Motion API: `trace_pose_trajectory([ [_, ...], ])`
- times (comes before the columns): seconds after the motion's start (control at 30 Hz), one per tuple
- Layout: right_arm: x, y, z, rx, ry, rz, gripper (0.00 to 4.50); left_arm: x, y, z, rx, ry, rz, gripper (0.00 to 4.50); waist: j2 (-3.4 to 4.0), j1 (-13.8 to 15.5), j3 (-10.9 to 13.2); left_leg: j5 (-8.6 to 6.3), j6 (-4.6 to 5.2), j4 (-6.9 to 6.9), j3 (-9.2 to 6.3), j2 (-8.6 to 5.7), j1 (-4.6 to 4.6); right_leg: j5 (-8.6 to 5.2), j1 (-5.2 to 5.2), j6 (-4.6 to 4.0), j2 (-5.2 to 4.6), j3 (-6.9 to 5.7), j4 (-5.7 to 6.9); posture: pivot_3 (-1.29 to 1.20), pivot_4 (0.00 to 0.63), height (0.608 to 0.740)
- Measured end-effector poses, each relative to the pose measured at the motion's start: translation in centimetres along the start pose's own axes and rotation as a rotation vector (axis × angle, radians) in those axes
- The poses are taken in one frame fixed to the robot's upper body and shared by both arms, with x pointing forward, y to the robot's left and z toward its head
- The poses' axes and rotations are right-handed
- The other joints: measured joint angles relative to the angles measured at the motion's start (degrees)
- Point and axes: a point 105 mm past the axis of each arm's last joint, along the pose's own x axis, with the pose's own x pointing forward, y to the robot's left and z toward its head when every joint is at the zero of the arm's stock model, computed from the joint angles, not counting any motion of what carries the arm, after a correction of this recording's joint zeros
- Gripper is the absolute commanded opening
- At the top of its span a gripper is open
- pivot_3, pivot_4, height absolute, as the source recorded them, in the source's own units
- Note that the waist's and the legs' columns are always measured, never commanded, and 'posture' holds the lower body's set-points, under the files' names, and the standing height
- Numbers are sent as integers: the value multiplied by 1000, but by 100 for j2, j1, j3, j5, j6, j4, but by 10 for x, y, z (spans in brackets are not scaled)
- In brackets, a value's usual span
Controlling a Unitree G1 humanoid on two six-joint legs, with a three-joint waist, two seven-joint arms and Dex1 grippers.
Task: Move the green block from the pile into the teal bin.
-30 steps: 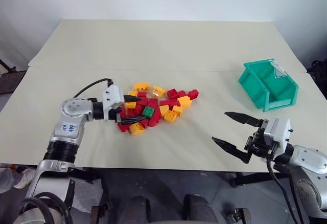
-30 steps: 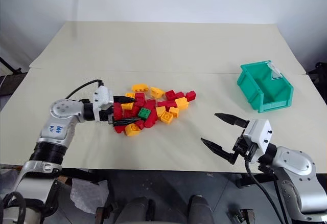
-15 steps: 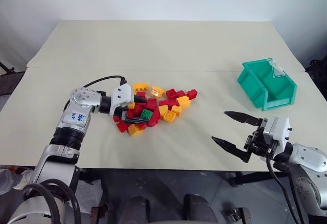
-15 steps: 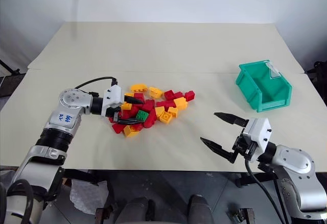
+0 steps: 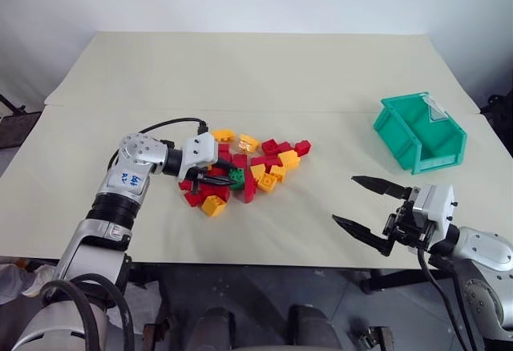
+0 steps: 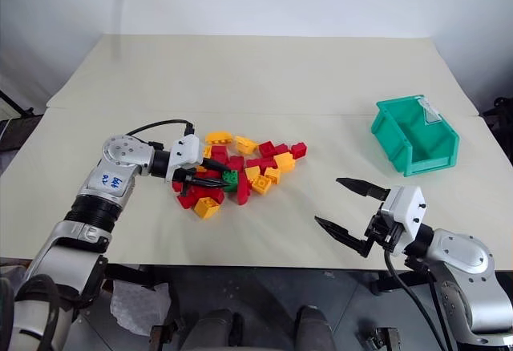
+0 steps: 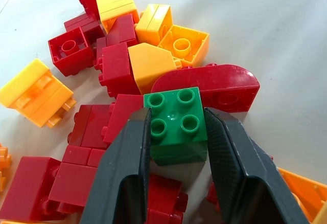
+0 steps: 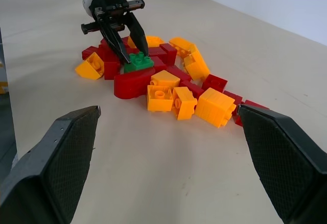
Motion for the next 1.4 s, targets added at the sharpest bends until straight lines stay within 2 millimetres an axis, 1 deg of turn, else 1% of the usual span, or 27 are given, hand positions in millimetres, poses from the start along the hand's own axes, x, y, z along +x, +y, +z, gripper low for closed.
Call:
trace_pose_trajectory([
  [0.2, 4, 2, -1, 12, -13, -2, 4500, -7, 0, -3, -49, -34, 1, 1210, 0, -19, 0, 0, 0, 0, 0, 1, -1, 0, -6, 0, 1, -1, 6, 0, 150, 740],
  [0.3, 5, 3, -2, 20, -28, -15, 4500, -17, 3, 0, -101, -81, 15, 1210, -1, -33, 1, 0, 0, 0, 0, 2, -4, 0, -11, 0, 2, -1, 10, 0, 150, 740],
  [0.37, 6, 2, -1, 19, -31, -13, 4500, -26, 11, 14, -134, -165, 51, 1210, -3, -27, 2, 0, 0, 0, -1, 3, -6, 0, -10, 0, 1, -1, 9, 0, 150, 740],
  [0.4, 8, 1, 1, 12, -37, -13, 4500, -30, 14, 25, -130, -212, 66, 1210, -4, -27, 3, 0, 0, 0, -1, 2, -8, 0, -10, 0, 0, -1, 9, 0, 150, 740],
  [0.47, 11, -3, 5, -4, -51, -16, 4500, -31, 17, 46, -99, -285, 76, 1210, -4, -10, 3, 0, 0, 0, -4, 2, -7, 1, -9, 3, -2, -1, 9, 0, 150, 740],
  [0.5, 12, -5, 7, -10, -54, -17, 4500, -28, 16, 53, -87, -304, 70, 1210, -4, 2, 3, 0, 0, 0, -5, 1, -7, 2, -8, 3, -3, -2, 8, 0, 150, 740],
  [0.53, 11, -6, 8, -14, -52, -20, 4500, -23, 13, 58, -77, -324, 60, 1210, -4, 11, 2, 0, 0, 0, -5, 0, -7, 2, -8, 4, -3, -2, 8, 0, 150, 740],
  [0.6, 8, -10, 8, -16, -38, -34, 4500, -4, 3, 64, -82, -353, 16, 1210, -5, 20, 3, -1, 1, 0, -6, -2, -9, 3, -7, 6, -4, -3, 6, 0, 150, 740],
  [0.63, 4, -11, 6, -17, -23, -45, 4500, 9, 0, 65, -89, -358, 2, 1210, -4, 37, 2, -1, 2, 0, -7, -5, -10, 4, -5, 7, -6, -4, 3, 0, 150, 740],
  [0.7, -5, -14, 3, -15, 7, -72, 4500, 41, -10, 68, -85, -360, -38, 1210, -9, 51, 6, -2, 3, 1, -6, -5, -15, 4, -5, 8, -5, -6, -6, 0, 150, 740],
  [0.77, -12, -15, 1, -11, 21, -96, 4500, 64, -15, 75, -72, -372, -58, 1210, -13, 32, 8, -2, 3, 1, -2, -5, -15, 4, -7, 8, -5, -5, -8, 0, 150, 740],
  [0.9, -33, -13, -9, 21, 80, -176, 4500, 121, -14, 91, -17, -333, -52, 1210, -16, 57, 9, -2, 5, 2, 2, -8, -15, 4, -3, 8, -4, -5, -18, 0, 150, 740],
  [1.03, -45, -6, -14, 46, 110, -230, 4500, 154, -25, 98, -11, -320, -84, 1210, -17, 0, 10, -4, 7, -4, 11, -5, -14, 4, -9, 8, -3, -1, -22, 0, 150, 740],
  [1.1, -48, -4, -17, 58, 120, -247, 4500, 162, -31, 96, -8, -310, -106, 1933, -17, -17, 10, -4, 7, -5, 15, -3, -12, 4, -11, 7, -3, -1, -21, 0, 150, 740],
  [1.13, -48, -2, -17, 60, 123, -251, 4500, 163, -32, 96, -12, -307, -117, 2169, -16, -14, 10, -3, 6, -3, 15, -3, -11, 4, -11, 6, -3, 0, -21, 0, 150, 740],
  [1.17, -49, -1, -16, 59, 124, -253, 4500, 164, -34, 96, -10, -309, -127, 2521, -16, -8, 10, -3, 6, -2, 14, -3, -11, 4, -11, 6, -3, 0, -22, 0, 150, 740],
  [1.3, -48, 0, -15, 54, 123, -255, 4500, 155, -34, 97, 11, -339, -164, 3771, -16, 17, 10, -4, 6, -1, 13, -4, -11, 5, -8, 5, -4, 1, -21, 0, 150, 740],
  [1.33, -48, 0, -15, 54, 124, -256, 4500, 153, -34, 96, 10, -343, -167, 3993, -16, 17, 10, -4, 6, -1, 13, -4, -12, 5, -8, 5, -4, 1, -20, 0, 150, 740],
  [1.4, -48, 0, -15, 54, 124, -254, 4500, 144, -30, 92, 14, -343, -169, 3993, -16, 18, 10, -4, 6, -1, 12, -4, -12, 5, -8, 5, -4, 0, -20, 0, 150, 740],
])
